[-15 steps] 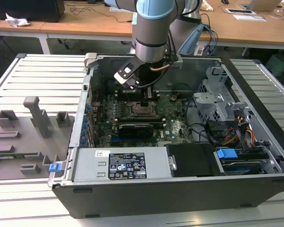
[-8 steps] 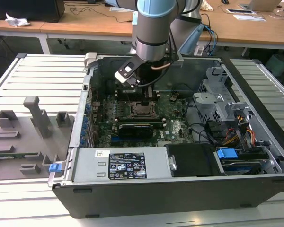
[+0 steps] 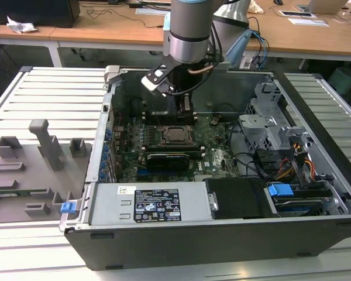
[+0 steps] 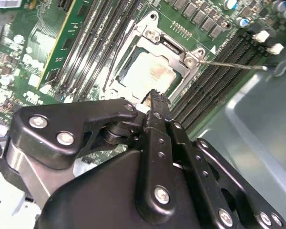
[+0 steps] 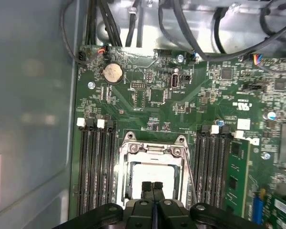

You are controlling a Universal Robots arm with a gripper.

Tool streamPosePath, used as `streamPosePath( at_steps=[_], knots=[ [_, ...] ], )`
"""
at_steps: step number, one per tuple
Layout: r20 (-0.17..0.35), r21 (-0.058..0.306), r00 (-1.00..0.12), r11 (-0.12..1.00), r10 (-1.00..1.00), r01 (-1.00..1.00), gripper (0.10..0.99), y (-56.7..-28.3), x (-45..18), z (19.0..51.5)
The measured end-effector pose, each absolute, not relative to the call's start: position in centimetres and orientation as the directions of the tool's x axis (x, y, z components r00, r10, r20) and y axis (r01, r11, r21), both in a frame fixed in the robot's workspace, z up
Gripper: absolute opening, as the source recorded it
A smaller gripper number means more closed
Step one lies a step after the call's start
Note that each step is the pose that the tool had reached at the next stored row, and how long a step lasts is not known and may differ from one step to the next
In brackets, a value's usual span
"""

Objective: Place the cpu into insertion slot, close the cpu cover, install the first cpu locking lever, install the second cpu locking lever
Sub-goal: 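Install the first cpu locking lever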

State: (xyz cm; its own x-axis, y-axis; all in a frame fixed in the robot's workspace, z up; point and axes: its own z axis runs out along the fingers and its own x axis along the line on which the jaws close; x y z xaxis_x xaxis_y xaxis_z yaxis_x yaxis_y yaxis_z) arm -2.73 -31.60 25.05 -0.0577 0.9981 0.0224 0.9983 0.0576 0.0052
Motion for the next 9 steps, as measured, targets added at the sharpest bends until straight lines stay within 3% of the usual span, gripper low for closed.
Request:
streamPosePath(
  at_steps=[9],
  knots=[
    [0.023, 0.005, -0.06, 0.06, 0.998, 0.998, 0.106, -31.6, -2.7, 28.0]
  ],
)
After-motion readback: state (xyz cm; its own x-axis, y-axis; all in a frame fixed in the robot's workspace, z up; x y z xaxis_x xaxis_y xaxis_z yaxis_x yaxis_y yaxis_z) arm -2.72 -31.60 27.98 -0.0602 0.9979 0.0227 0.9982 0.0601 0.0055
